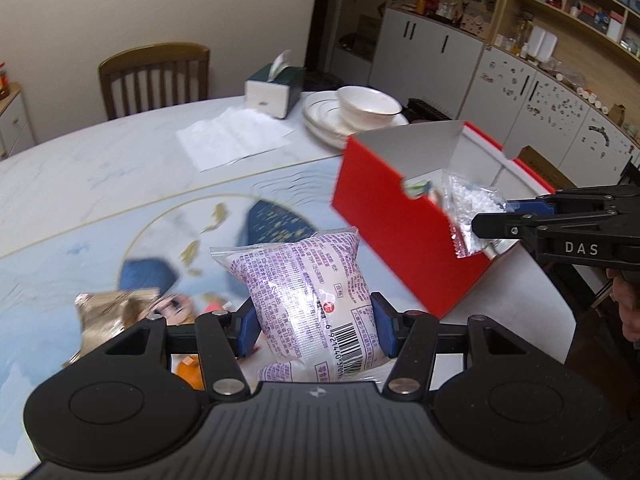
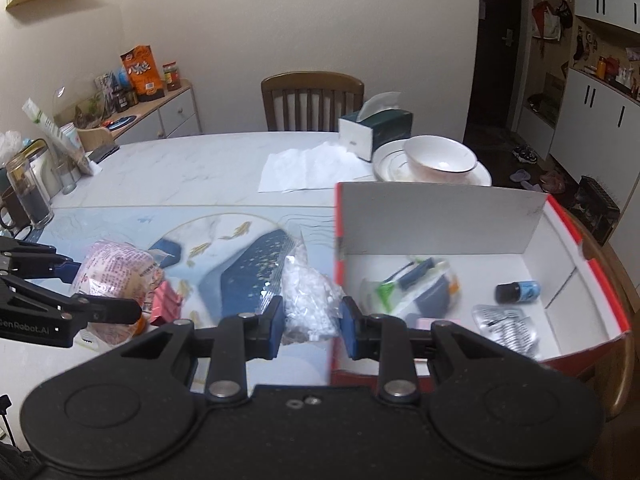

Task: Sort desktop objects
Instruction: 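Carry both held bags over the red shoebox and lower them inside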

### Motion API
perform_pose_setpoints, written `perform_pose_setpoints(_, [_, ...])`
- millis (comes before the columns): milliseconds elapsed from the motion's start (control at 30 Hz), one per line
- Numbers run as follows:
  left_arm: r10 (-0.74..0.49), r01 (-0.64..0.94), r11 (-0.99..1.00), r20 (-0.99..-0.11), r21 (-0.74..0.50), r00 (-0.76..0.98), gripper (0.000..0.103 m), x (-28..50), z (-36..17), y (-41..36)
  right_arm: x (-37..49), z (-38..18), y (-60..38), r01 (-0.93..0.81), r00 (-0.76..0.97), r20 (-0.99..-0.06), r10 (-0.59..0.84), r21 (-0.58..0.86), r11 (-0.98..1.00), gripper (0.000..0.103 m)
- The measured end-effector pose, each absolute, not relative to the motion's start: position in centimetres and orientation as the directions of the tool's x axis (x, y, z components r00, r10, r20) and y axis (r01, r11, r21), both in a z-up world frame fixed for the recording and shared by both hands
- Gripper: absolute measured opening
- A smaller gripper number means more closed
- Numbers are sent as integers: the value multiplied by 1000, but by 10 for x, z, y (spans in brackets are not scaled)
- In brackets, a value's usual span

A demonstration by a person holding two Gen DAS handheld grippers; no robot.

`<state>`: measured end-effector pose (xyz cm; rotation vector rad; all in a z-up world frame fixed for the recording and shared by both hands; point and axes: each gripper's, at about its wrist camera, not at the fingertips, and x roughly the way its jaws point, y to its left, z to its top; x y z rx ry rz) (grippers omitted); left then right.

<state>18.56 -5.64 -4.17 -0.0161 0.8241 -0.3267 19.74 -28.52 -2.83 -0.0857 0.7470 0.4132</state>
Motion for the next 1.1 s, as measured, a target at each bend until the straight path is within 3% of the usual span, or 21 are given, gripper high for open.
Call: perform_pose_setpoints(1100, [-391,519,853,-727,-55,565,55,282,-38,-245,258,-50,-425,-264,686,-688,237,68,962,28])
